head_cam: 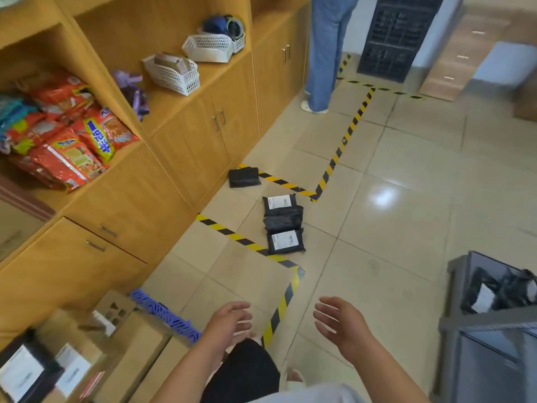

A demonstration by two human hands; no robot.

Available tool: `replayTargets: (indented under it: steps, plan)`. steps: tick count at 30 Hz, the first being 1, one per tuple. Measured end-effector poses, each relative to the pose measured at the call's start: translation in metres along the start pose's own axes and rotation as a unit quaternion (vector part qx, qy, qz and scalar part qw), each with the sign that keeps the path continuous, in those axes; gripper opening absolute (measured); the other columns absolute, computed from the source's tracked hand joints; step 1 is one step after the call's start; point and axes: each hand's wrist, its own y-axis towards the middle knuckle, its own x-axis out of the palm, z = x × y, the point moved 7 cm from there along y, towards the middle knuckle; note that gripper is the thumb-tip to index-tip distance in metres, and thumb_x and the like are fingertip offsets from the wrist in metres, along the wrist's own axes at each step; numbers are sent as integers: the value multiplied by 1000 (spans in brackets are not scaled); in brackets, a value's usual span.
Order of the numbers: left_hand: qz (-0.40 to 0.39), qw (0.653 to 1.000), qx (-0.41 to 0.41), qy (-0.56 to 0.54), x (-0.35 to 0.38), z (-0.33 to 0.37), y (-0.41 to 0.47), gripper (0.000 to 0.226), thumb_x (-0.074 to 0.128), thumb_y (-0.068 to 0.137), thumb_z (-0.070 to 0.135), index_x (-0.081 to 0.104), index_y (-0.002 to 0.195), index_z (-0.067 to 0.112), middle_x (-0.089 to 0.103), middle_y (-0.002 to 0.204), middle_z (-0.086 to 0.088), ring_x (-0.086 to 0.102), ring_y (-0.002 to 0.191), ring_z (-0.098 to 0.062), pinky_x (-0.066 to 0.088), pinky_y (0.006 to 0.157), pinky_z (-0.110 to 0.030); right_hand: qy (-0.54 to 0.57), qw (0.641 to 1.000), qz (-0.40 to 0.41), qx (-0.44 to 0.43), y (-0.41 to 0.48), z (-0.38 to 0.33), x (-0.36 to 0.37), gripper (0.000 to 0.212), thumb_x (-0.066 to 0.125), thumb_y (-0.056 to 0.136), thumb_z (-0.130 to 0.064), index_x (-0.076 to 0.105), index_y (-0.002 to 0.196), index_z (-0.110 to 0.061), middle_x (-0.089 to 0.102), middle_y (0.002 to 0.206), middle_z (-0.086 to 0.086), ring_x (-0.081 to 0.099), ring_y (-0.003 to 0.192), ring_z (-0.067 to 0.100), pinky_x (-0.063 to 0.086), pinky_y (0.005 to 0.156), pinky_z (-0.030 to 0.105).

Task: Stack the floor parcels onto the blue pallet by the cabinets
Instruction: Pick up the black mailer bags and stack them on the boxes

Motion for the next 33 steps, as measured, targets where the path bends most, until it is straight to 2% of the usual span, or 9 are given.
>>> replayTargets:
  steps: [5, 13, 17, 19, 24, 27, 29, 31, 33]
  plan:
    - [8, 1000, 9, -15, 20, 65, 62, 20, 54, 94, 10, 68, 108, 15, 71, 107, -11, 67, 102, -27, 53, 78, -32, -9, 1000, 4, -7, 45, -67, 18, 21, 59, 94, -13, 68, 110, -1, 71, 107, 17, 69, 96, 30, 56, 78, 38]
    - [13, 997, -45, -57, 70, 154, 215, 21, 50, 96, 8, 65, 111, 12, 68, 103, -12, 66, 93, -24, 54, 74, -31, -62, 995, 74, 11, 143, -185, 37, 21, 56, 96, -13, 67, 109, -2, 70, 104, 16, 68, 93, 30, 55, 84, 40]
    - [1, 997, -74, -11, 94, 167, 304, 21, 49, 96, 8, 63, 112, 12, 67, 104, -13, 65, 92, -24, 52, 70, -30, -90, 992, 89, 20, 234, -216, 56, 20, 55, 96, -12, 67, 109, -2, 71, 105, 18, 69, 94, 32, 56, 85, 42]
    - [13, 996, -89, 18, 101, 159, 356, 20, 52, 96, 8, 63, 112, 11, 66, 99, -11, 64, 86, -24, 50, 66, -29, -120, 989, 85, 33, 293, -217, 70, 18, 56, 95, -11, 67, 107, -2, 70, 102, 18, 68, 91, 32, 55, 86, 43]
    - [58, 987, -135, 72, 109, 100, 499, 14, 54, 92, 10, 63, 103, 7, 60, 85, -10, 54, 73, -23, 41, 66, -29, -247, 963, 75, 80, 468, -181, 94, 14, 57, 96, -14, 66, 102, -6, 68, 98, 13, 66, 87, 27, 54, 73, 35]
    - [74, 979, -148, 116, 121, 60, 584, 19, 54, 90, 7, 63, 105, 0, 60, 96, -22, 50, 83, -25, 39, 73, -31, -317, 941, 75, 92, 567, -157, 99, 8, 57, 96, -13, 61, 99, -8, 62, 93, 10, 61, 90, 25, 53, 89, 41]
    - [78, 977, -147, 133, 134, 43, 638, 8, 54, 92, 7, 61, 95, 4, 60, 104, -28, 49, 87, -24, 39, 76, -32, -354, 927, 88, 84, 630, -144, 100, 8, 58, 96, -13, 60, 101, -7, 62, 96, 11, 61, 93, 24, 54, 91, 42]
    - [73, 978, -145, 134, 148, 27, 690, 7, 53, 93, 9, 57, 87, 10, 59, 103, -18, 53, 92, -25, 45, 81, -34, -383, 915, 95, 85, 688, -128, 100, 12, 59, 95, -13, 59, 103, -6, 61, 96, 12, 60, 93, 25, 55, 89, 42]
    - [78, 978, -131, 139, 160, 10, 742, 12, 55, 88, 15, 59, 96, 8, 64, 112, -13, 60, 100, -31, 49, 87, -36, -417, 901, 91, 77, 743, -116, 104, 16, 59, 96, -15, 57, 108, -5, 58, 95, 10, 57, 90, 25, 55, 91, 43]
